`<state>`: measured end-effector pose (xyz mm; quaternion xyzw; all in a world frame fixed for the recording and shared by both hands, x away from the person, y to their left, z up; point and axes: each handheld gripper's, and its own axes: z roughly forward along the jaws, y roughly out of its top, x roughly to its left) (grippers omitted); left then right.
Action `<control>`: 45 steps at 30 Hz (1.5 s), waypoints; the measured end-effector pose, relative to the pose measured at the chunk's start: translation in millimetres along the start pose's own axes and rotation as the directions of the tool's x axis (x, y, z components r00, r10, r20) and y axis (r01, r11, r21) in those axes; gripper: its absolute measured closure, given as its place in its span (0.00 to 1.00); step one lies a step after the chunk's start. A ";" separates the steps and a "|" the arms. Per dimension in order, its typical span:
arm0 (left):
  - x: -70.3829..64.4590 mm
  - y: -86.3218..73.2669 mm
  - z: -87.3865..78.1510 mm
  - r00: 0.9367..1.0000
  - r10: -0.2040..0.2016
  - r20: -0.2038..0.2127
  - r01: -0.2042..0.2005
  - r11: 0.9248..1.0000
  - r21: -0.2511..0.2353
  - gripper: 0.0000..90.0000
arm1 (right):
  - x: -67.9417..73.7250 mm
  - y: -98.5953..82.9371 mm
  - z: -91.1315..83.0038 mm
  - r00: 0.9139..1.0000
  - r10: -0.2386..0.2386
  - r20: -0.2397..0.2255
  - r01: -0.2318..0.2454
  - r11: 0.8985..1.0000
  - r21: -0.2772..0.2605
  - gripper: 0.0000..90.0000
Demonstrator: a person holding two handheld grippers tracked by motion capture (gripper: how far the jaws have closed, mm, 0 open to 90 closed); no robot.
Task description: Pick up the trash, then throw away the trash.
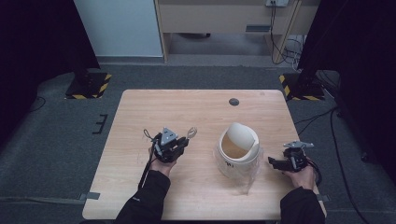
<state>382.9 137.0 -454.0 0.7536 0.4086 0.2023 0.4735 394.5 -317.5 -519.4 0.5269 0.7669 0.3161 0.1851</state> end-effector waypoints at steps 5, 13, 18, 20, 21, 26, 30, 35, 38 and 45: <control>-3.3 10.2 -28.2 0.999 0.008 0.043 -0.005 0.998 -0.059 0.88 | 0.4 5.6 -5.5 1.000 0.014 -0.019 -0.015 0.998 -0.056 0.25; -7.1 21.1 -58.9 0.997 0.008 0.083 0.005 0.988 -0.155 0.88 | -0.1 19.3 -24.2 0.998 0.042 -0.049 -0.051 0.980 -0.190 0.28; -7.1 31.2 -73.3 0.996 0.016 0.085 0.002 0.978 -0.210 0.88 | 4.2 30.4 -37.6 0.998 0.033 -0.059 -0.047 0.967 -0.249 0.28; -6.7 36.5 -80.2 0.996 0.008 0.093 0.014 0.971 -0.239 0.88 | 7.2 36.9 -48.9 0.998 0.028 -0.054 -0.043 0.953 -0.299 0.28; -7.4 41.5 -85.9 0.995 0.014 0.098 0.013 0.964 -0.264 0.88 | 9.0 40.7 -57.2 0.998 0.030 -0.050 -0.046 0.942 -0.333 0.27; -11.0 47.6 -93.0 0.995 0.035 0.094 -0.006 0.956 -0.292 0.88 | 15.3 50.0 -81.2 0.999 0.016 -0.031 -0.027 0.921 -0.388 0.26; -13.6 50.3 -94.7 0.994 0.042 0.096 -0.012 0.954 -0.299 0.88 | 20.4 59.6 -100.7 1.000 -0.002 -0.019 -0.006 0.894 -0.447 0.26; -19.3 52.7 -93.0 0.992 0.055 0.114 -0.018 0.952 -0.305 0.88 | 25.0 68.1 -119.6 1.000 -0.008 -0.024 -0.005 0.871 -0.491 0.24; -24.4 54.8 -93.3 0.990 0.063 0.123 -0.021 0.948 -0.316 0.88 | 28.6 72.1 -128.3 0.999 -0.013 -0.038 -0.008 0.857 -0.515 0.24; -43.7 62.6 -88.6 0.983 0.112 0.144 -0.057 0.939 -0.338 0.88 | 44.5 82.2 -140.0 0.995 -0.047 -0.088 -0.009 0.836 -0.549 0.25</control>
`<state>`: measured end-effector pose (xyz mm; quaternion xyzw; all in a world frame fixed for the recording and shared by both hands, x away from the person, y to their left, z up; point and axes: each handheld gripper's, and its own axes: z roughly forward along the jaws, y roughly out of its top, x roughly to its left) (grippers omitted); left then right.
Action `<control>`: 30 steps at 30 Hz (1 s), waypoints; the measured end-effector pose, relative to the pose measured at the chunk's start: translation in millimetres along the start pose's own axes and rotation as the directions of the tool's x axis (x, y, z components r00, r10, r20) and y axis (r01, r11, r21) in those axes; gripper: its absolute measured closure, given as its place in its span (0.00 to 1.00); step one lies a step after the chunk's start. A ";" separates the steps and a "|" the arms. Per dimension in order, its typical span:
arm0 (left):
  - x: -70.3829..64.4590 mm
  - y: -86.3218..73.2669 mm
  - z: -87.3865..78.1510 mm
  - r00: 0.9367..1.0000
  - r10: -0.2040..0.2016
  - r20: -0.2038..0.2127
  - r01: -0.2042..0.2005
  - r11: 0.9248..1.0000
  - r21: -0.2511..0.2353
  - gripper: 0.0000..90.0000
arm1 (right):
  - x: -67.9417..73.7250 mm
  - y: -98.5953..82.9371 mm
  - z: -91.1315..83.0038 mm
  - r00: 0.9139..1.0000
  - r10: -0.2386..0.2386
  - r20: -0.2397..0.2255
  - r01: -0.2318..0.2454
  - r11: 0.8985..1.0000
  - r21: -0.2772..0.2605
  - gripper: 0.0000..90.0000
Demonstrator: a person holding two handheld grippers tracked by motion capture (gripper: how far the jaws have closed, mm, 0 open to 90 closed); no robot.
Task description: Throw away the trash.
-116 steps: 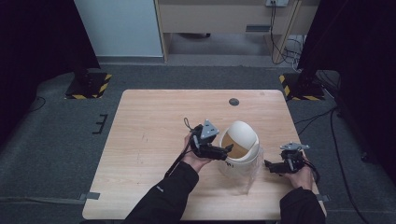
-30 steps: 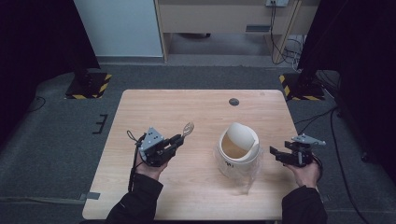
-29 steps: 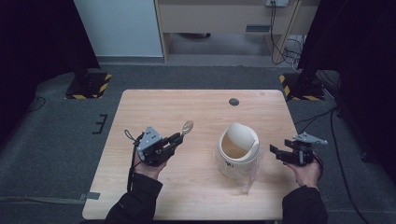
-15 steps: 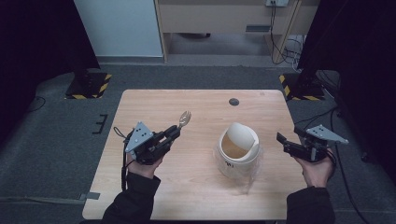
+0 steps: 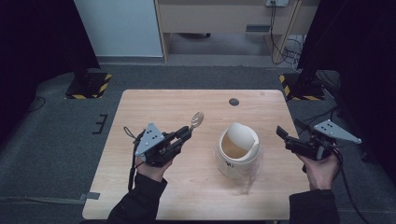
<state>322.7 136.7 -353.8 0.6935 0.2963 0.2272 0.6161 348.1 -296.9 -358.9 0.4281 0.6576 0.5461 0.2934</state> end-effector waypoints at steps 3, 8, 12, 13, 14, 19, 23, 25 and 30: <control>-13.5 4.2 8.7 0.999 0.033 0.032 -0.033 0.999 -0.004 0.88 | 5.7 3.7 -0.4 1.000 -0.004 -0.017 0.003 1.000 -0.012 0.25; -32.1 7.5 26.1 0.994 0.062 0.087 -0.062 0.998 -0.010 0.88 | 21.2 15.2 -0.7 0.998 -0.005 -0.070 0.002 0.999 -0.035 0.26; -41.8 5.9 34.7 0.992 0.072 0.108 -0.072 0.997 -0.004 0.88 | 31.1 19.9 -0.3 0.992 0.005 -0.129 -0.012 0.999 -0.052 0.29; -43.7 5.7 36.1 0.991 0.079 0.109 -0.079 0.997 -0.004 0.88 | 33.4 20.8 0.3 0.990 0.007 -0.140 -0.015 0.998 -0.056 0.29; -45.5 5.5 37.7 0.991 0.077 0.112 -0.077 0.997 -0.005 0.88 | 35.5 21.6 0.9 0.988 0.007 -0.151 -0.017 0.998 -0.061 0.30; -50.4 4.1 43.5 0.990 0.078 0.120 -0.079 0.997 -0.003 0.88 | 44.9 23.3 2.9 0.981 0.011 -0.195 -0.023 0.998 -0.063 0.31; -57.3 1.5 52.8 0.988 0.081 0.133 -0.082 0.997 0.005 0.88 | 55.7 26.1 5.9 0.963 0.028 -0.268 -0.050 0.996 -0.074 0.33; -59.2 1.1 55.1 0.987 0.085 0.134 -0.086 0.996 0.006 0.88 | 57.5 26.3 6.3 0.958 0.037 -0.285 -0.061 0.995 -0.077 0.34; -69.3 -3.8 68.0 0.984 0.085 0.154 -0.087 0.996 0.006 0.88 | 65.2 24.6 11.8 0.940 0.064 -0.334 -0.091 0.994 -0.066 0.37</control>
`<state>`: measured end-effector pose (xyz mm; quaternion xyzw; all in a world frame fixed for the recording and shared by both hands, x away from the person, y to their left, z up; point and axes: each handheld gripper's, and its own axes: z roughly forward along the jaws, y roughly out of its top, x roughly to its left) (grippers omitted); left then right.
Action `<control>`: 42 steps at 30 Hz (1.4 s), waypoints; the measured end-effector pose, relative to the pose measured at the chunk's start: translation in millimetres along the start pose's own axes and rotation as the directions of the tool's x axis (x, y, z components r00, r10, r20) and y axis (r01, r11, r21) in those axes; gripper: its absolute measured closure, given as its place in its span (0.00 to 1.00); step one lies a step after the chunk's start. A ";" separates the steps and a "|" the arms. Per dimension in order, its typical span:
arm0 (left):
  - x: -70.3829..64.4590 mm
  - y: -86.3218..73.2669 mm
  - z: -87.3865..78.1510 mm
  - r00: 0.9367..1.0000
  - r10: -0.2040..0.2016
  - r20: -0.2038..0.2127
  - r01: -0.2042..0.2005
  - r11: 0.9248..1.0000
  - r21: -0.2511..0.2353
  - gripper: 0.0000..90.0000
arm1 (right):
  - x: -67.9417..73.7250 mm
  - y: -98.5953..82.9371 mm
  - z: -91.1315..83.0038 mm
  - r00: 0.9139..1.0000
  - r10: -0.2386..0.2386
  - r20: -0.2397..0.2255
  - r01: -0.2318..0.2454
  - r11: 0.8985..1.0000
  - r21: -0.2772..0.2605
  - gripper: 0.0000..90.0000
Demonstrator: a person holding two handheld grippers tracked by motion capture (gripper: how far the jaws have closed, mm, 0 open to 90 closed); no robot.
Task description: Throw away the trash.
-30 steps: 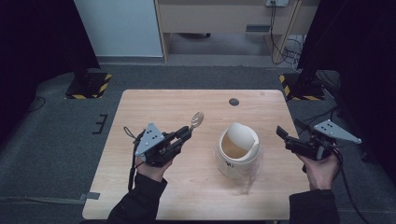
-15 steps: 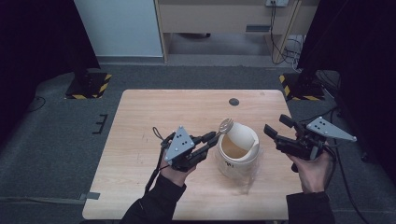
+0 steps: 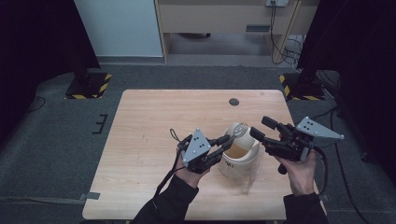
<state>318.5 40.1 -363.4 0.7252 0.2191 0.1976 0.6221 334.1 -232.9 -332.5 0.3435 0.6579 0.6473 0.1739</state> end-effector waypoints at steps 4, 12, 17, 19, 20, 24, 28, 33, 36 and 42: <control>-3.6 -1.6 4.6 1.000 0.000 0.006 0.000 1.000 0.001 0.88 | 0.2 -3.1 3.9 1.000 0.009 -0.016 -0.009 1.000 0.007 0.39; -13.3 1.4 6.9 1.000 0.022 0.013 -0.022 0.999 -0.040 0.88 | 1.8 -8.6 11.4 0.998 0.043 -0.051 -0.041 0.998 0.039 0.53; -14.4 2.3 7.1 1.000 0.023 0.013 -0.022 0.999 -0.039 0.88 | 2.4 -9.2 12.9 0.993 0.084 -0.079 -0.080 0.996 0.049 0.69; -14.4 2.2 7.0 1.000 0.016 0.016 -0.015 0.999 -0.035 0.88 | 2.7 -9.0 12.6 0.991 0.095 -0.091 -0.091 0.995 0.050 0.80; -14.6 1.5 7.0 1.000 0.010 0.014 -0.010 1.000 -0.026 0.88 | 2.7 -8.8 12.2 0.988 0.114 -0.105 -0.110 0.993 0.047 0.88; -12.9 0.7 2.2 0.999 -0.018 0.033 0.019 1.000 -0.025 0.90 | 0.6 -9.2 11.7 0.975 0.168 -0.148 -0.162 0.985 0.052 0.93; -8.9 1.4 -10.8 0.999 -0.019 0.029 0.020 1.000 -0.007 0.81 | -0.7 -10.2 11.6 0.975 0.164 -0.147 -0.157 0.986 0.056 0.93; 3.7 -2.5 -30.6 1.000 -0.022 0.007 0.022 0.999 0.038 0.76 | -0.2 -7.4 8.9 0.978 0.152 -0.142 -0.147 0.988 0.045 0.93; 21.8 -17.0 -55.6 0.998 -0.028 -0.052 0.033 0.994 0.100 0.73 | 0.2 -3.3 4.4 0.982 0.136 -0.134 -0.135 0.991 0.015 0.93; 53.5 -45.8 -87.4 0.986 -0.110 -0.127 0.133 0.973 0.191 0.64 | 0.2 -0.2 1.3 0.987 0.113 -0.115 -0.116 0.993 -0.020 0.93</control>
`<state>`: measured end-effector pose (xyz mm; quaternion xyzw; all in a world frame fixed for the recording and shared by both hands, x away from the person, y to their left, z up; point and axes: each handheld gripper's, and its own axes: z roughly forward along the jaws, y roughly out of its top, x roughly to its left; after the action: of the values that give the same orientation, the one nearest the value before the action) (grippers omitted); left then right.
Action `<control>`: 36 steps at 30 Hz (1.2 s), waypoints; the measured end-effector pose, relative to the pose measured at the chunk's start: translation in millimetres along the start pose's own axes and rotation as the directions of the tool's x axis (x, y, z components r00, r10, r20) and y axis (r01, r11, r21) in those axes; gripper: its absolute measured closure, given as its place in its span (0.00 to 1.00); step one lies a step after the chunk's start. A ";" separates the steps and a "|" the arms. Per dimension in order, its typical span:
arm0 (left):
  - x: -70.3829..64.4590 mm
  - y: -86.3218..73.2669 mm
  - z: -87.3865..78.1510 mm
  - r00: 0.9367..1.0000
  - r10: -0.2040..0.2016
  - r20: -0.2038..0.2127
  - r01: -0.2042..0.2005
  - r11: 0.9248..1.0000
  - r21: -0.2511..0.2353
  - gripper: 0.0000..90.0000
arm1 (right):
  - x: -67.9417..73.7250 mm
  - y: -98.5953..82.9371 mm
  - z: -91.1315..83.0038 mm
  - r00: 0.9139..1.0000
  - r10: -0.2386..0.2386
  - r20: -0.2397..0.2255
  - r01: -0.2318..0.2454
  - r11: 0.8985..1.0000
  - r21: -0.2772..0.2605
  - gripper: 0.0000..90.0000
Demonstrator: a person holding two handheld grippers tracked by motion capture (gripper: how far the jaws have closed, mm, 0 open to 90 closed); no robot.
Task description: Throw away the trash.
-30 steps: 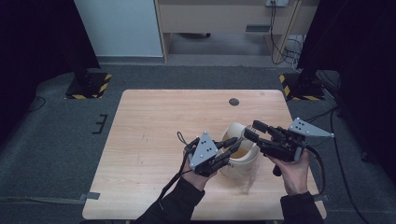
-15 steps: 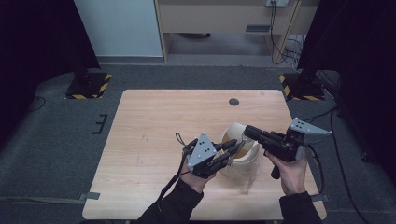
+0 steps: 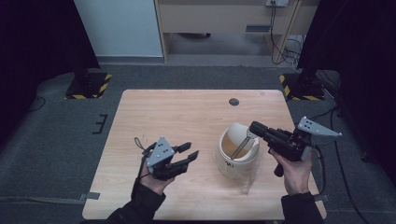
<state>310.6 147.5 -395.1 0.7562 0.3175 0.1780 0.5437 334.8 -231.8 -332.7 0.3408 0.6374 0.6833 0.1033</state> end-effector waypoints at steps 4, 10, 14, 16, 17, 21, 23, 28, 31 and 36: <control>31.6 -31.5 -11.2 0.994 -0.056 -0.097 0.065 0.994 0.092 0.57 | 0.0 -1.9 2.7 0.999 -0.036 0.030 0.036 0.999 -0.008 0.93; 58.9 -63.9 -7.0 0.973 -0.107 -0.203 0.143 0.974 0.177 0.44 | 1.3 -5.3 6.7 0.994 -0.087 0.066 0.088 0.996 -0.020 0.93; 63.9 -70.6 -5.3 0.967 -0.113 -0.230 0.159 0.969 0.190 0.40 | 2.1 -9.5 10.7 0.987 -0.131 0.096 0.132 0.991 -0.006 0.93; 63.9 -71.7 -3.8 0.965 -0.110 -0.239 0.158 0.968 0.192 0.38 | 2.3 -12.7 14.1 0.981 -0.160 0.113 0.160 0.987 0.014 0.93; 63.7 -71.6 -3.3 0.964 -0.109 -0.243 0.158 0.969 0.191 0.36 | 2.7 -15.0 16.3 0.977 -0.179 0.119 0.177 0.984 0.026 0.93; 62.9 -71.1 -1.1 0.963 -0.112 -0.244 0.161 0.968 0.191 0.33 | 4.8 -22.8 25.0 0.968 -0.223 0.119 0.215 0.974 0.074 0.93; 63.1 -71.3 -0.8 0.963 -0.113 -0.245 0.162 0.968 0.191 0.33 | 5.1 -25.1 27.9 0.968 -0.228 0.105 0.219 0.972 0.091 0.91; 68.8 -71.7 -3.1 0.954 -0.141 -0.263 0.192 0.965 0.180 0.31 | 4.5 -25.9 28.6 0.965 -0.238 0.109 0.228 0.969 0.095 0.80; 73.1 -72.1 -5.1 0.949 -0.161 -0.272 0.212 0.962 0.171 0.31 | 2.4 -19.8 21.2 0.966 -0.231 0.119 0.225 0.972 0.063 0.74; 76.4 -71.8 -7.9 0.945 -0.167 -0.283 0.219 0.962 0.161 0.30 | -15.5 -10.2 -6.9 0.970 -0.179 0.167 0.183 0.983 -0.014 0.63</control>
<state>341.3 219.5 -465.4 0.7390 0.4760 0.1926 0.4361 339.3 -244.5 -347.2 0.3352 0.6449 0.6497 0.2227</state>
